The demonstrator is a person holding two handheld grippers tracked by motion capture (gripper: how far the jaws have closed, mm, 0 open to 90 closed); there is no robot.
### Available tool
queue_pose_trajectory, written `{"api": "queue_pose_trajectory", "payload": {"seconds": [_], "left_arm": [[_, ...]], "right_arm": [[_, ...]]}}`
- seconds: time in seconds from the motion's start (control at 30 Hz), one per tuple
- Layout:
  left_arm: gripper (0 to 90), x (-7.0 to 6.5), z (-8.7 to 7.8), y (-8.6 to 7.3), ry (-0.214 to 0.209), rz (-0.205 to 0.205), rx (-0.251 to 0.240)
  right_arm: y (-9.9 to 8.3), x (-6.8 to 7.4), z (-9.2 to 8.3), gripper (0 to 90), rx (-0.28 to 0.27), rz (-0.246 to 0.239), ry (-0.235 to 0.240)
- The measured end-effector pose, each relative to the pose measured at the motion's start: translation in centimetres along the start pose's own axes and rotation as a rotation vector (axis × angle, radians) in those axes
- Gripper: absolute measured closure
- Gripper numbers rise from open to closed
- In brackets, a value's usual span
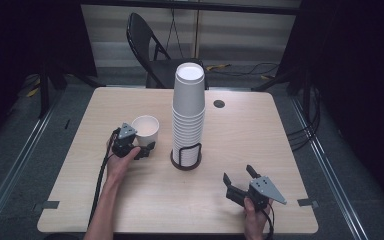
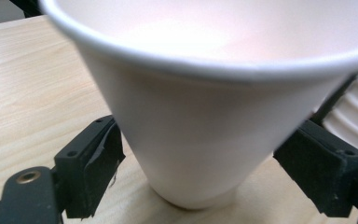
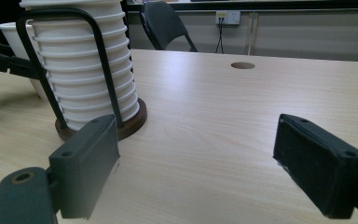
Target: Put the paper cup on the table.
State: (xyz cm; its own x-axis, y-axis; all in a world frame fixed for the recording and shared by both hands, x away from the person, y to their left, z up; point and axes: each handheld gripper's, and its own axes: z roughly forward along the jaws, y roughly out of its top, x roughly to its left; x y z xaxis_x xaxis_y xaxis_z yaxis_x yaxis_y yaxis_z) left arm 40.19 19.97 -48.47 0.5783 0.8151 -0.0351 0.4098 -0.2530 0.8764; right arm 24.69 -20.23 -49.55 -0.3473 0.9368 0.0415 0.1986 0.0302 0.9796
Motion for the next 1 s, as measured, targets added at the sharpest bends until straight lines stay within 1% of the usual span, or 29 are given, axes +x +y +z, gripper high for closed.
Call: {"api": "queue_pose_trajectory", "payload": {"seconds": [0.07,0.1,0.17,0.23,0.27,0.3,0.33,0.5,0.57,0.63,0.67,0.7,0.73,0.77,0.83,0.87,0.9,1.0], "left_arm": [[15.7,-0.1,-0.3,-0.1,0.02,0.003,0.005],[15.6,-0.1,-0.4,0.0,0.022,0.004,0.003],[15.6,-0.2,-0.9,0.0,0.019,0.0,-0.02],[15.6,-0.5,-1.3,0.0,0.025,0.011,-0.032],[15.6,-0.6,-1.5,0.0,0.022,0.009,-0.042],[15.6,-0.7,-1.7,0.0,0.023,0.013,-0.046],[15.6,-0.8,-1.9,-0.1,0.028,0.013,-0.04],[15.5,-1.9,-3.0,-0.8,0.016,0.013,-0.084],[15.7,-2.3,-3.4,-0.9,0.024,0.018,-0.102],[15.7,-2.7,-3.9,-0.9,0.016,0.01,-0.129],[15.6,-2.9,-4.2,-0.9,0.007,-0.003,-0.146],[15.6,-3.1,-4.6,-0.9,0.002,-0.003,-0.159],[15.6,-3.3,-4.8,-0.8,0.004,-0.006,-0.164],[15.6,-3.5,-5.1,-0.8,0.002,0.002,-0.17],[15.6,-4.0,-5.6,-0.8,0.007,-0.004,-0.174],[15.6,-4.2,-5.9,-0.9,0.013,0.007,-0.179],[15.5,-4.6,-6.2,-1.2,0.01,-0.002,-0.189],[15.5,-5.4,-6.8,-1.8,0.006,-0.004,-0.198]], "right_arm": [[0.0,0.0,0.0,13.6,-0.002,0.0,-0.002],[0.0,0.0,0.0,13.6,-0.002,0.0,-0.002],[0.0,0.0,0.0,13.6,0.001,-0.001,-0.003],[0.0,0.0,0.0,13.6,-0.002,0.0,0.0],[0.0,0.0,0.0,13.6,-0.003,0.001,-0.002],[0.0,0.0,0.0,13.6,-0.006,0.002,-0.002],[0.0,0.0,0.0,13.6,-0.005,0.002,-0.002],[0.0,0.0,0.0,13.6,-0.006,0.001,-0.001],[0.0,0.0,0.0,13.6,-0.006,0.0,-0.002],[0.0,0.0,0.0,13.6,-0.004,-0.002,0.001],[0.0,0.0,0.0,13.6,-0.005,-0.002,-0.001],[0.0,0.0,-0.1,13.6,-0.006,0.0,-0.001],[0.0,0.0,-0.1,13.6,-0.009,0.002,-0.002],[0.0,0.0,-0.1,13.6,-0.009,0.003,-0.002],[0.0,0.0,-0.1,13.6,-0.012,0.004,-0.001],[-0.1,0.0,-0.1,13.6,-0.014,0.005,-0.002],[-0.1,0.0,-0.1,13.6,-0.015,0.004,0.0],[-0.1,0.0,-0.1,13.6,-0.015,0.005,0.001]]}}
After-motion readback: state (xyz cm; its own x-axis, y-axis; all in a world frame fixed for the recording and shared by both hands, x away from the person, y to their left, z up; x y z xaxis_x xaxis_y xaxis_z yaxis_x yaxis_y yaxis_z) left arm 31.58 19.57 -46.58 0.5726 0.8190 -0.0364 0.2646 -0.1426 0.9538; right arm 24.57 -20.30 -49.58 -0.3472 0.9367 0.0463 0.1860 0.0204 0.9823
